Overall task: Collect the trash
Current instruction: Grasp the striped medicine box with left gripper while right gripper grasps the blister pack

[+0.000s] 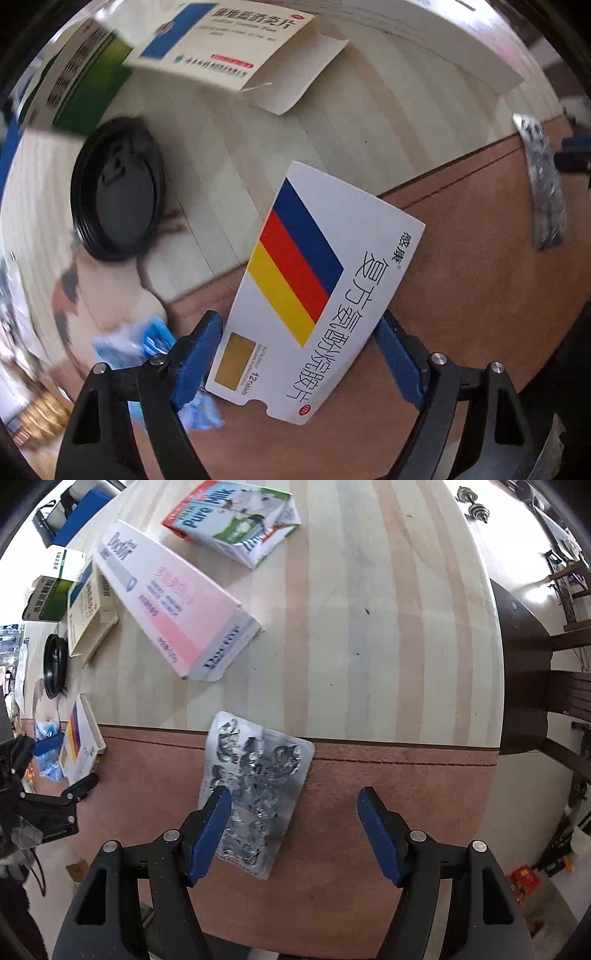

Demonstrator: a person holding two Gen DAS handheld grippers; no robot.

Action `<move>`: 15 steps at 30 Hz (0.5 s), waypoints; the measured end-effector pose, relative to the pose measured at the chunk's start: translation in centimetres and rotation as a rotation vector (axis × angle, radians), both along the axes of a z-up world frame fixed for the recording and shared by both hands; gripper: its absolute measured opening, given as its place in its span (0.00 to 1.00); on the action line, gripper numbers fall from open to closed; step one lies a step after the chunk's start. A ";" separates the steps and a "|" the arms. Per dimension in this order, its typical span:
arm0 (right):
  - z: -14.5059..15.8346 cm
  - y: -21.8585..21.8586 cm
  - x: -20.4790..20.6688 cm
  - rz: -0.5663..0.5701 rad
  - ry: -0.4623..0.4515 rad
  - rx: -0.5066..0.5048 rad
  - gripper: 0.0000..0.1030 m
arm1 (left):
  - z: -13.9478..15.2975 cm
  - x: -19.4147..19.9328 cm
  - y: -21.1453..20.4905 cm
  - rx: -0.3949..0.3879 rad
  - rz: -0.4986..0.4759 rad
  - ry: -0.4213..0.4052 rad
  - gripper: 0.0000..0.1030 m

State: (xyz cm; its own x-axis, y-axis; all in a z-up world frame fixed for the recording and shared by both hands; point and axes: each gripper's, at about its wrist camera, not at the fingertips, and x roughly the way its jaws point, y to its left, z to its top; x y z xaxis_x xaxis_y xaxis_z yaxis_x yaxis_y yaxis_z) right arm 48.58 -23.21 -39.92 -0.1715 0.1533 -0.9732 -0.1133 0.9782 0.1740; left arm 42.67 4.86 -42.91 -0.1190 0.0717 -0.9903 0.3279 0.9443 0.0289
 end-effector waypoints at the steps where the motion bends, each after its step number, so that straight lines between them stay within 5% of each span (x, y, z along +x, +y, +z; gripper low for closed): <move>1: 0.0 0.7 -0.4 0.002 -0.008 -0.003 0.71 | 0.0 -0.1 0.1 0.006 0.039 -0.005 0.81; 7: -0.5 2.9 -1.3 -0.004 -0.011 -0.011 0.71 | -0.3 -2.8 0.0 -0.033 0.511 0.051 0.81; 11: -0.9 4.1 -2.4 -0.015 -0.022 -0.043 0.74 | -0.9 -6.6 0.7 -0.201 0.959 0.124 0.82; 15: -0.9 6.2 -3.5 0.017 -0.091 -0.130 0.77 | -1.2 -7.6 0.5 -0.258 1.093 0.095 0.82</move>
